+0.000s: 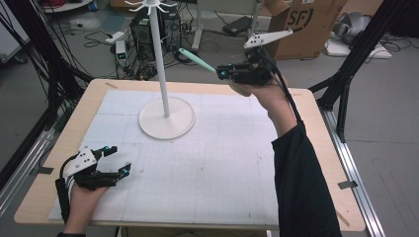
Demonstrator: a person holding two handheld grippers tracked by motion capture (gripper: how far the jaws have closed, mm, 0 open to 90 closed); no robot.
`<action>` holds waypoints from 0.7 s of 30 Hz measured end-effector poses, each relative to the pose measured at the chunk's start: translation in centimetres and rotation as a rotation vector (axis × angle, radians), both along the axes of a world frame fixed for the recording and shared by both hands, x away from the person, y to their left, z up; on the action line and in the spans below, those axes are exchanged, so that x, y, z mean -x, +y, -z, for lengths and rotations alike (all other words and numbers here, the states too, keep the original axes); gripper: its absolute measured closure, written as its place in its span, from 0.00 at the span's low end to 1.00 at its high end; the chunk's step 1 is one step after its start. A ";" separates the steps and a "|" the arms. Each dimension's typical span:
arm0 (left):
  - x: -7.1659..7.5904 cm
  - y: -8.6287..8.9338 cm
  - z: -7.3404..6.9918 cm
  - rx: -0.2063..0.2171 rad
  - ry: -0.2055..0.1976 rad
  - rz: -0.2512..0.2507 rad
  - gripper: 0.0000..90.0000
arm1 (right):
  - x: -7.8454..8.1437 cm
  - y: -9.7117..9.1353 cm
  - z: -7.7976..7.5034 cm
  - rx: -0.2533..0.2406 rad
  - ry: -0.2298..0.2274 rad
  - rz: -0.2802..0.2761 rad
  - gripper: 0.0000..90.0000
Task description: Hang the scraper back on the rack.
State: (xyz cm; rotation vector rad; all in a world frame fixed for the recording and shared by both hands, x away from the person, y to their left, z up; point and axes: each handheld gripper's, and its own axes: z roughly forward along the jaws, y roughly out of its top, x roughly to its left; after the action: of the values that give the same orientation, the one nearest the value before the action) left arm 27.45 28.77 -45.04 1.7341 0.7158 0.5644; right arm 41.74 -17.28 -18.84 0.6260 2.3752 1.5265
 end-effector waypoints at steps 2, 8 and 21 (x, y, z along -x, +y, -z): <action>0.0 0.0 0.0 -0.001 0.000 0.000 0.19 | 0.0 0.3 -1.2 0.005 0.000 -0.002 0.90; 0.0 0.0 0.0 0.002 0.000 0.000 0.19 | 0.2 0.7 -4.5 0.002 -0.029 -0.009 0.90; 0.0 -0.2 0.0 -0.012 0.002 0.003 0.20 | 0.2 1.6 -7.5 -0.011 -0.062 0.007 0.90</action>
State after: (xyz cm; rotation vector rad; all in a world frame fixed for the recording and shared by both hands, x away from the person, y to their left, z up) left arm 27.49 28.60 -45.04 1.7469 0.7123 0.5660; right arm 41.52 -15.71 -11.31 0.5804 2.3179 1.5344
